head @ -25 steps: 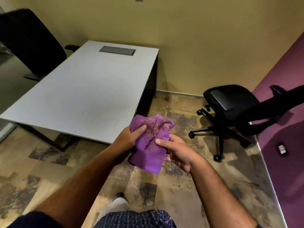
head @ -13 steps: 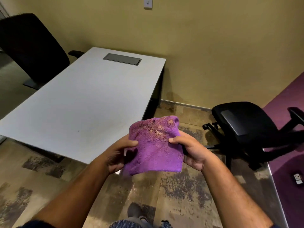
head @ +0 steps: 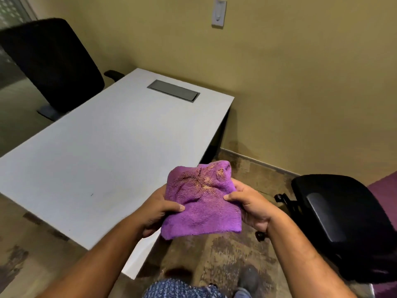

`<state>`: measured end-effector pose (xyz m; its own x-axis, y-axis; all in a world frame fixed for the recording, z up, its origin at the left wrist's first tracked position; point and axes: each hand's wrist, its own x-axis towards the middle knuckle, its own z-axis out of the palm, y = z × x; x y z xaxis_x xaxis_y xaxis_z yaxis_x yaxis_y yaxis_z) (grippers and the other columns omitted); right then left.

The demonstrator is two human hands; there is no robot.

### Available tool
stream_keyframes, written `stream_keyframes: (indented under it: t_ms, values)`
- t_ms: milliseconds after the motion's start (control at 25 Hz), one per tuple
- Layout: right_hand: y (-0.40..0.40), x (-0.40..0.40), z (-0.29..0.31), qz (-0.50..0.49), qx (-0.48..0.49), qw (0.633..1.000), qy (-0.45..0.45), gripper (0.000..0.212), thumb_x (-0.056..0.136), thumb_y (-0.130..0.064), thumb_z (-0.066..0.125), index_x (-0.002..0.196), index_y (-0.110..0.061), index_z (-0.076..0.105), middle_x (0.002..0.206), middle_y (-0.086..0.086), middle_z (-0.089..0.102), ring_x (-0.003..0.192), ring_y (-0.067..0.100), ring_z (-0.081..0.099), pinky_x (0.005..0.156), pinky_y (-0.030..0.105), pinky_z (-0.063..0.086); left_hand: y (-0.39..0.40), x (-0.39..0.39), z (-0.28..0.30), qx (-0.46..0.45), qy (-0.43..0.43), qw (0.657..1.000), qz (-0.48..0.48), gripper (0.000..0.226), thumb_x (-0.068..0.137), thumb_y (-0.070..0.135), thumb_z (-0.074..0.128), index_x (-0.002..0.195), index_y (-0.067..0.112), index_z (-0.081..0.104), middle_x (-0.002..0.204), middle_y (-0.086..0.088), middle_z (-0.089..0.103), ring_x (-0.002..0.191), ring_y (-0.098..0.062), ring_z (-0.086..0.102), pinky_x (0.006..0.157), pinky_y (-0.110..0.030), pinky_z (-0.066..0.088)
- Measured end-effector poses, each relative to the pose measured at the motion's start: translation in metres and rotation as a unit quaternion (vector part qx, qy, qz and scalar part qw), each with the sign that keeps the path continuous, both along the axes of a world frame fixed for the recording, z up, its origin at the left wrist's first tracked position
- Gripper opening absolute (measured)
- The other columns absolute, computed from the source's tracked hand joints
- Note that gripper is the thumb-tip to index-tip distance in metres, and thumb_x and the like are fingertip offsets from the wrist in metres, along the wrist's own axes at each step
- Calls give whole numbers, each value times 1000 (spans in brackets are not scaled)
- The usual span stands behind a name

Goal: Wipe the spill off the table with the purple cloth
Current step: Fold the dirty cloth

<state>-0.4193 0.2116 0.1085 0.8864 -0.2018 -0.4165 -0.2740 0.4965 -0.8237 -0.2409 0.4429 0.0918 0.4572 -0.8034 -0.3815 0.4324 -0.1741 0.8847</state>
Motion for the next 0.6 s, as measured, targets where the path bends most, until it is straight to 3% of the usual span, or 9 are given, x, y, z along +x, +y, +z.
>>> stream_keyframes:
  t_ms: [200, 320, 400, 440, 480, 560, 600]
  values:
    - [-89, 51, -15, 86, -2, 996, -32, 56, 97, 13, 53, 147, -10, 59, 151, 25, 61, 131, 40, 60, 103, 49, 57, -62, -10, -6, -55, 90, 984, 142, 70, 75, -13, 69, 139, 16, 64, 134, -17, 74, 119, -32, 75, 90, -37, 63]
    - [-139, 80, -12, 166, 25, 985, -36, 60, 95, 12, 54, 149, -12, 57, 152, 21, 61, 128, 36, 61, 89, 39, 59, -88, -26, -10, -128, 128, 957, 227, 76, 77, -15, 64, 147, 16, 58, 142, -17, 69, 126, -32, 69, 101, -42, 61]
    - [-162, 100, -6, 222, 49, 973, -34, 59, 93, 15, 53, 147, -9, 60, 141, 14, 70, 106, 23, 75, 68, 30, 67, -100, -33, -13, -152, 143, 939, 275, 79, 76, -15, 61, 150, 13, 56, 148, -20, 63, 133, -36, 62, 116, -47, 49]
    - [-170, 111, -3, 252, 33, 966, -35, 54, 92, 16, 55, 141, -5, 64, 134, 12, 73, 96, 17, 78, 64, 27, 65, -104, -36, -15, -163, 152, 928, 299, 77, 74, -17, 60, 146, 10, 59, 146, -21, 63, 133, -37, 61, 119, -49, 45]
    - [-176, 123, -1, 279, -3, 959, -40, 46, 90, 16, 57, 131, 0, 70, 131, 13, 75, 96, 18, 78, 69, 28, 64, -108, -39, -17, -172, 159, 916, 325, 72, 72, -19, 58, 138, 9, 66, 141, -22, 66, 129, -37, 63, 120, -50, 45]
    - [-187, 148, -1, 323, -82, 941, -61, 28, 87, 19, 57, 99, 5, 78, 138, 9, 73, 119, 25, 74, 92, 36, 60, -116, -41, -25, -164, 152, 894, 388, 56, 68, -18, 57, 112, 10, 79, 123, -20, 73, 117, -36, 68, 114, -48, 49]
    - [-191, 162, 0, 333, -124, 932, -70, 33, 87, 22, 52, 86, 2, 79, 142, 4, 72, 130, 25, 69, 97, 38, 57, -120, -38, -27, -160, 154, 879, 421, 49, 67, -14, 56, 100, 10, 82, 114, -18, 75, 111, -35, 68, 109, -46, 52]
